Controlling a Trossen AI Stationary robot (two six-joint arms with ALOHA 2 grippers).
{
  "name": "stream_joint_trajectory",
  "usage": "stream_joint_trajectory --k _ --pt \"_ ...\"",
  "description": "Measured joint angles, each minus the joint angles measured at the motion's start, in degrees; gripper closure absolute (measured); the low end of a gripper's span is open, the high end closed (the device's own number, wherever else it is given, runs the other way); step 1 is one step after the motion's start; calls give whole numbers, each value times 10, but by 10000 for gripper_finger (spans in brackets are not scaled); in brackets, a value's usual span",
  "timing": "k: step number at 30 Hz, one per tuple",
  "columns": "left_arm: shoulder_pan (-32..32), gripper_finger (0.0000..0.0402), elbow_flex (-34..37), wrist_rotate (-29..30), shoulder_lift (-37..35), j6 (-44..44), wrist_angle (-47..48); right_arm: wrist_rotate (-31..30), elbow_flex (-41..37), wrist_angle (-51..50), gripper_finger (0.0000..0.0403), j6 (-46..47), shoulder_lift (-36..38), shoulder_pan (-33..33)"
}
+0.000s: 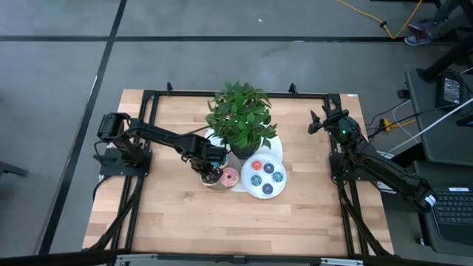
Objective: Pick & Place donuts
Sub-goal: Put the large black donut on the beige plate
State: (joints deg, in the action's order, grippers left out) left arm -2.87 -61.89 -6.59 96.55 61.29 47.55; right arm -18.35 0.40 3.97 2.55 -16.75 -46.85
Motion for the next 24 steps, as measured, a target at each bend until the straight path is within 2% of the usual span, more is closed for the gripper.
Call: stream_joint_trajectory --k 8,18,24 --pt "0 341 0 -8 0 -6 0 0 0 0 124 0 0 0" --pt "0 257 0 -8 0 -9 2 0 0 0 124 0 0 0" --pt "0 227 0 -9 -8 -20 7 0 0 0 124 0 0 0"
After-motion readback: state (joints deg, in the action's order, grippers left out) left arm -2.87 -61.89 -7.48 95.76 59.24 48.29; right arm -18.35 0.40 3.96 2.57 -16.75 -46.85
